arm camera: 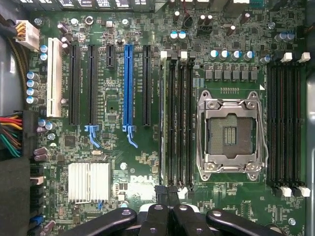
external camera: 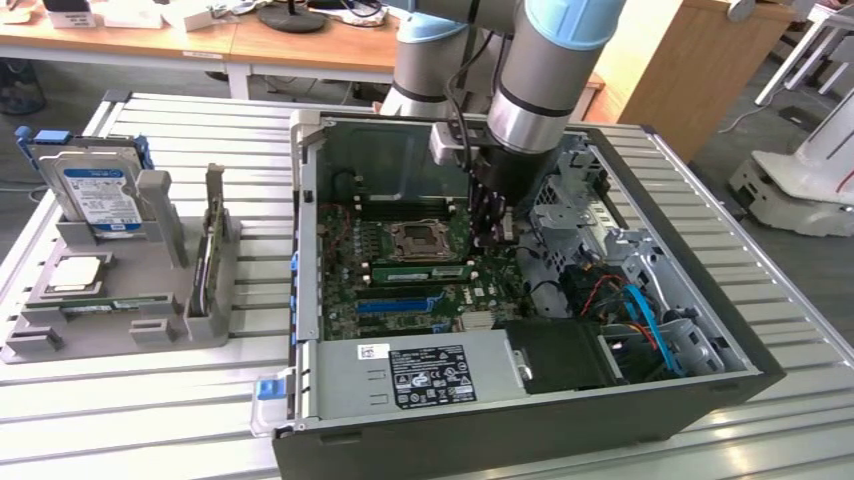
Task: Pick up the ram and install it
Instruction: 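Press down the ram until it locks into place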
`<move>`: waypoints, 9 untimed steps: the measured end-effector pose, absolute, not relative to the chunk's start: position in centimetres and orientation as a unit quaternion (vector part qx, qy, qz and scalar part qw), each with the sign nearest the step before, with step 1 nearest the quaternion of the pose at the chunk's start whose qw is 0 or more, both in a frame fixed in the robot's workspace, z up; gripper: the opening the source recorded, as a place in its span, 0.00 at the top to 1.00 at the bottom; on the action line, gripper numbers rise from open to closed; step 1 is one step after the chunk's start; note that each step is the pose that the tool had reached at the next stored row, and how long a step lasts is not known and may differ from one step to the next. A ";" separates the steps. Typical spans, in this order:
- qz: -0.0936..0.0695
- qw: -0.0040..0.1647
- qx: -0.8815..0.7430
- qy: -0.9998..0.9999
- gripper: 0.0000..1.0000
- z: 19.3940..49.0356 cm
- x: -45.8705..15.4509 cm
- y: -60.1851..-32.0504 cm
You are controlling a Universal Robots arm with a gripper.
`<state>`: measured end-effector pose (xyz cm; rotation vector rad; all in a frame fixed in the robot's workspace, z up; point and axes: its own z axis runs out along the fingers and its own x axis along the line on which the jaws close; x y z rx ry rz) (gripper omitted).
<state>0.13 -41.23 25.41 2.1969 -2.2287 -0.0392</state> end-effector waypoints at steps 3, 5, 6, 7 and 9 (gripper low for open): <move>-0.013 0.006 0.702 -0.712 0.89 25.4 0.1 -41.2; -0.013 0.006 0.702 -0.712 0.89 25.2 0.1 -41.2; -0.012 0.006 0.702 -0.712 0.89 25.1 0.1 -41.2; -0.012 0.006 0.702 -0.712 0.89 25.0 0.1 -41.2; -0.013 0.006 0.702 -0.712 0.89 24.8 0.1 -41.2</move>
